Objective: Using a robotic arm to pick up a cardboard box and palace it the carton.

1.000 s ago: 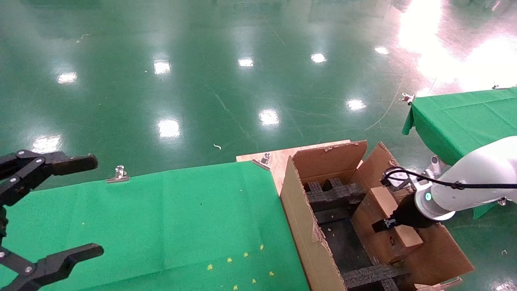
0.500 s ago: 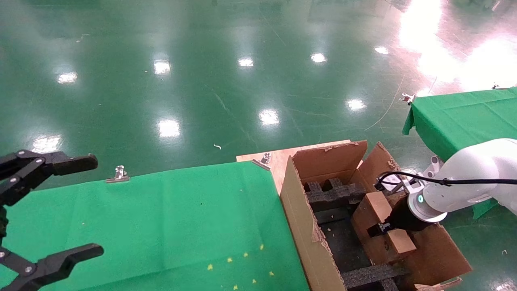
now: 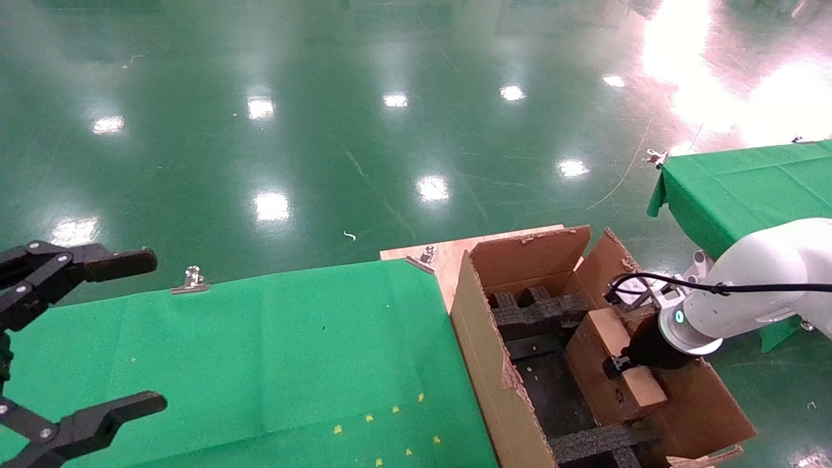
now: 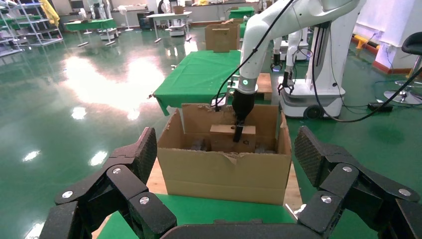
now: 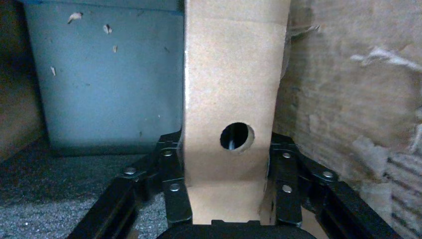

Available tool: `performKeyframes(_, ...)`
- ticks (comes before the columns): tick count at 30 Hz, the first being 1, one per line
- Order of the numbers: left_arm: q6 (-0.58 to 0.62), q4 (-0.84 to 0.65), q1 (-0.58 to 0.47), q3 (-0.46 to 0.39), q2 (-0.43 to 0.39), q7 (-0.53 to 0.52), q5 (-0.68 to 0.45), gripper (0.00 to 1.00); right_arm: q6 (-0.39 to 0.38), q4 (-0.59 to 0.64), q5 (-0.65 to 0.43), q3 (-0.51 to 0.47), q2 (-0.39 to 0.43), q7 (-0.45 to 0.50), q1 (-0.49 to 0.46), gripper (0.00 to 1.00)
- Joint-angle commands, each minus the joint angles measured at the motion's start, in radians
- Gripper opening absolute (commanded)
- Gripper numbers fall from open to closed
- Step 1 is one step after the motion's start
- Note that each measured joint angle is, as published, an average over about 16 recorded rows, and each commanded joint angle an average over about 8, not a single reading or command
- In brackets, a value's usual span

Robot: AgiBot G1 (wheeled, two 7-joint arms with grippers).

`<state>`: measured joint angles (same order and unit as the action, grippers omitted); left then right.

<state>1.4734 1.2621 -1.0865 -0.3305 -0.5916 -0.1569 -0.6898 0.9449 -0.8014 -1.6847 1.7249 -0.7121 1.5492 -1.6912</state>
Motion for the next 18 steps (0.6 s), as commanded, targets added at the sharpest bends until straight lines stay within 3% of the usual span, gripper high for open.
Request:
performKeyframes(1,0.0,0.0,0.0,0.0,0.0,0.0,0.0,1.0,0.001,-0.001,-0.003,-0.001,0.0,0.002,-0.006,1.0)
performKeyframes(10,0.0,0.0,0.0,0.0,0.0,0.0,0.0,1.0,0.002,-0.034,-0.02,-0.012,0.019,0.01,-0.061,1.0)
performKeyframes(18,0.0,0.0,0.0,0.0,0.0,0.0,0.0,1.0,-0.007,-0.123,-0.01,-0.067,0.051,-0.022,-0.192,1.0)
